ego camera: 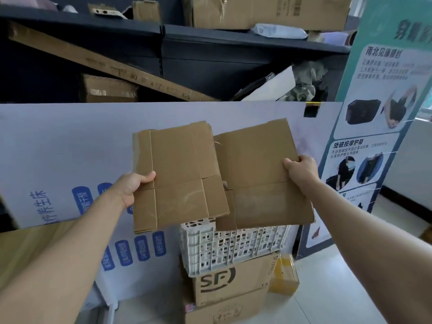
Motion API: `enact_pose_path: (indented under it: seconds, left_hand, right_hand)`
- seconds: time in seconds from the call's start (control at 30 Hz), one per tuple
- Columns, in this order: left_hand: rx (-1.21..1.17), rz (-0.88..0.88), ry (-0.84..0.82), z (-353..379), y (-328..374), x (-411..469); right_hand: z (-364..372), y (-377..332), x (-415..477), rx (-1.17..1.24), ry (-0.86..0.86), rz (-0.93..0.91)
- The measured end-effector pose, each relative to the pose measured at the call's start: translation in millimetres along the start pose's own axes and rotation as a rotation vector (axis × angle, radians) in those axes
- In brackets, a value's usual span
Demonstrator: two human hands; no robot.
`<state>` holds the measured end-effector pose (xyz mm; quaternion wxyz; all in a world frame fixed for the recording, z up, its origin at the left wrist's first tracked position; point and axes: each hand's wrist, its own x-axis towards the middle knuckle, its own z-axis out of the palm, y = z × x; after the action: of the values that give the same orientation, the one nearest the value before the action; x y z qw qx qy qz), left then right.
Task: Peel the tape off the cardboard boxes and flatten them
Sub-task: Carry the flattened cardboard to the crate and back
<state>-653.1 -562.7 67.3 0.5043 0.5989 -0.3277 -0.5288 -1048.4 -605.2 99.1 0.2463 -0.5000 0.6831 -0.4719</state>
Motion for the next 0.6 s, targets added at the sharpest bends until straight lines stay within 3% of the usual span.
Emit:
enact_pose_path:
  seconds: [0.27,0.6]
  left_hand:
    - [-0.002,-0.017,0.090,30.8,11.9,64.6]
    - [-0.133,-0.099,0.323,105.1,-20.5,103.9]
  right_hand:
    - [38.0,9.4,111.9,-0.016,-0.120,-0.022]
    - [91.8,41.8,232.9,-0.040,-0.516,-0.039]
